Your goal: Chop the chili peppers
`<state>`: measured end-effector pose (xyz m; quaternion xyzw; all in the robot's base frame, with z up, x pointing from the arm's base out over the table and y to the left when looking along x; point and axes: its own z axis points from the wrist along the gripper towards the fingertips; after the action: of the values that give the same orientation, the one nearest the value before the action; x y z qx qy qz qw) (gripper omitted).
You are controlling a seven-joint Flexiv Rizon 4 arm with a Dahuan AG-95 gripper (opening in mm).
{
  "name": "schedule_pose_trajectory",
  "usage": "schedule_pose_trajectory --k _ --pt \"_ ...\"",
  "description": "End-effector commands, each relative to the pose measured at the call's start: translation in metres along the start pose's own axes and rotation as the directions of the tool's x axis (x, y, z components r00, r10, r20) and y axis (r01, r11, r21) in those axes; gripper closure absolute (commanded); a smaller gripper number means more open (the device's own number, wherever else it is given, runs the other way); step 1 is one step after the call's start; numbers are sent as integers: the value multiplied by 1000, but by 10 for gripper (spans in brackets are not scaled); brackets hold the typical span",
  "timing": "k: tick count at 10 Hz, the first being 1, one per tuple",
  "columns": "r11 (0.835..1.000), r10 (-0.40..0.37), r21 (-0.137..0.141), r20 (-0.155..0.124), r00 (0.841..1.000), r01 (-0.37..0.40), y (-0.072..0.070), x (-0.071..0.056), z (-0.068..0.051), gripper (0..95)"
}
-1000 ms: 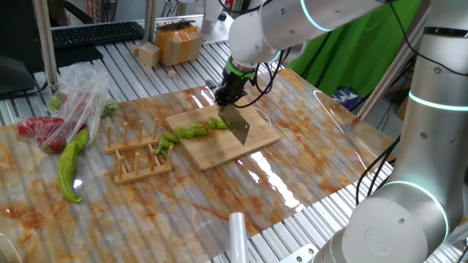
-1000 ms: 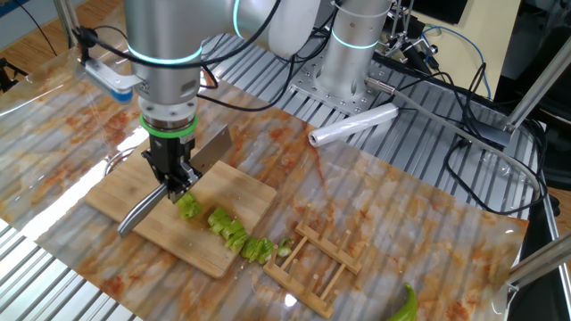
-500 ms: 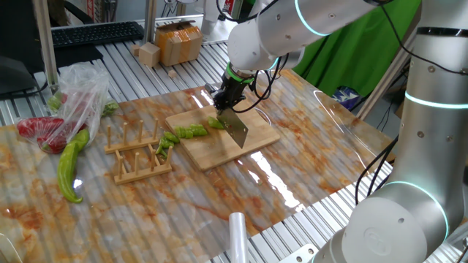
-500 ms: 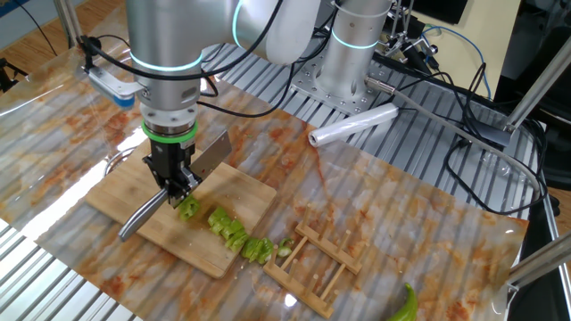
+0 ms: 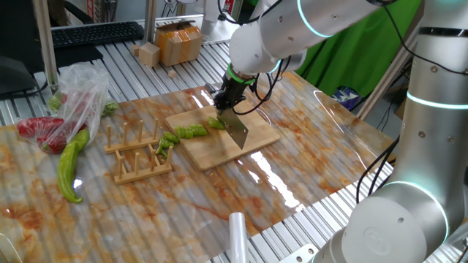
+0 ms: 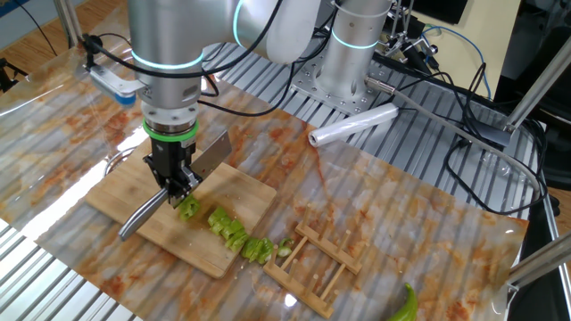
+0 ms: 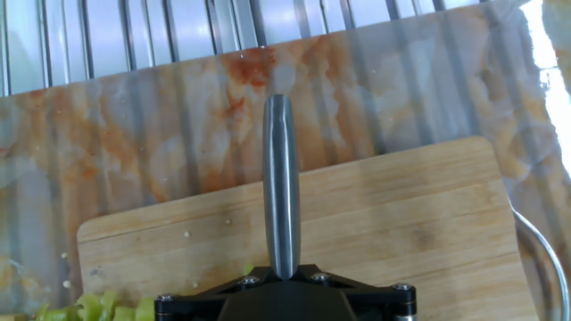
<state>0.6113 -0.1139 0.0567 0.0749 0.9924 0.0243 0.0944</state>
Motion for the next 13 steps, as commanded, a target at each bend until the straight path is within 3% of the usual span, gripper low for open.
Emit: schedule_pose_trajectory --k 1,3,6,8,11,13 --pt "1000 -4 -12 -22 1000 3 0 0 -5 950" --pt "1000 2 -14 -6 1000 -2 1 2 -2 950" --pt "999 13 -30 35 999 -12 1 9 26 950" --pt "1000 15 -25 23 1000 -14 1 6 17 950" --pt "1000 11 -21 7 1000 -11 1 5 16 950" --pt "1000 8 -15 -21 1000 -8 0 4 0 950"
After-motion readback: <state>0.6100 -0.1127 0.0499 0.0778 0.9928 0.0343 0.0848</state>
